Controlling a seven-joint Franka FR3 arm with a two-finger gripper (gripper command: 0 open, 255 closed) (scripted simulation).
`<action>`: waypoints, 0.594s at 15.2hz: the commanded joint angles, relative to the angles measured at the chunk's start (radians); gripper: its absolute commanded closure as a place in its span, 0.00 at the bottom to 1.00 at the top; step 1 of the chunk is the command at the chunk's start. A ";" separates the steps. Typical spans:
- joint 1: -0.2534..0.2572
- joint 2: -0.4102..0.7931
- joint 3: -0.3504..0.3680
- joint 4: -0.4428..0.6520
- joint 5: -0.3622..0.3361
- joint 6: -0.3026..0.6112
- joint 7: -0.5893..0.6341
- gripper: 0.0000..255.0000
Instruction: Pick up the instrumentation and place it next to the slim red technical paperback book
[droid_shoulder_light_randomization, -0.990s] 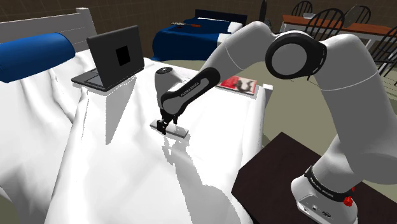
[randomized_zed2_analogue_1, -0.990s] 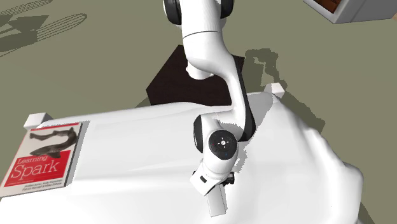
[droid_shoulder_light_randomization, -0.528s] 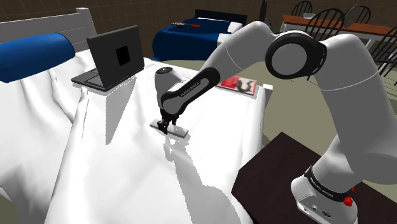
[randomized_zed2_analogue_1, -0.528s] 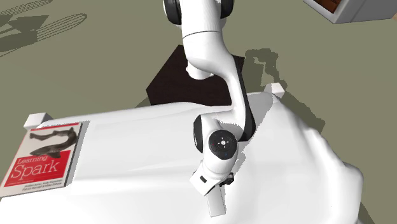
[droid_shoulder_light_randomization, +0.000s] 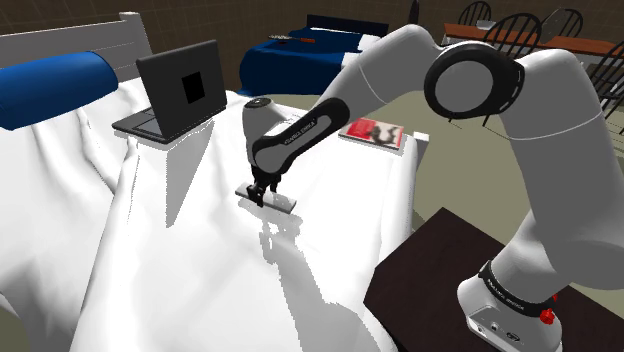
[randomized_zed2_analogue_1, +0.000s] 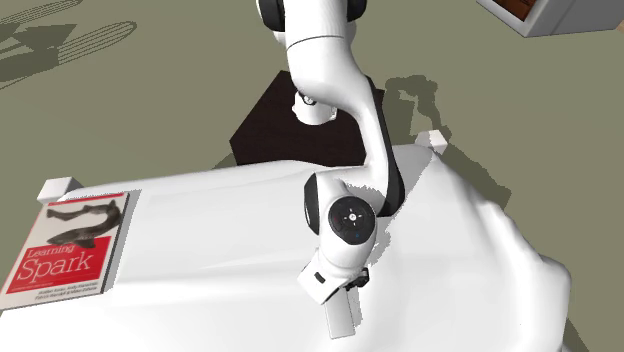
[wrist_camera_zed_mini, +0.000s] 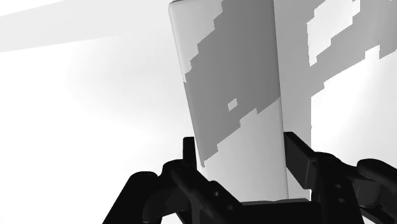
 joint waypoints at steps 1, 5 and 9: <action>-0.002 -0.016 0.003 0.002 0.003 -0.018 -0.003 1.00; -0.006 -0.052 0.009 0.001 0.011 -0.052 -0.007 1.00; -0.009 -0.086 0.014 0.003 0.018 -0.088 -0.012 1.00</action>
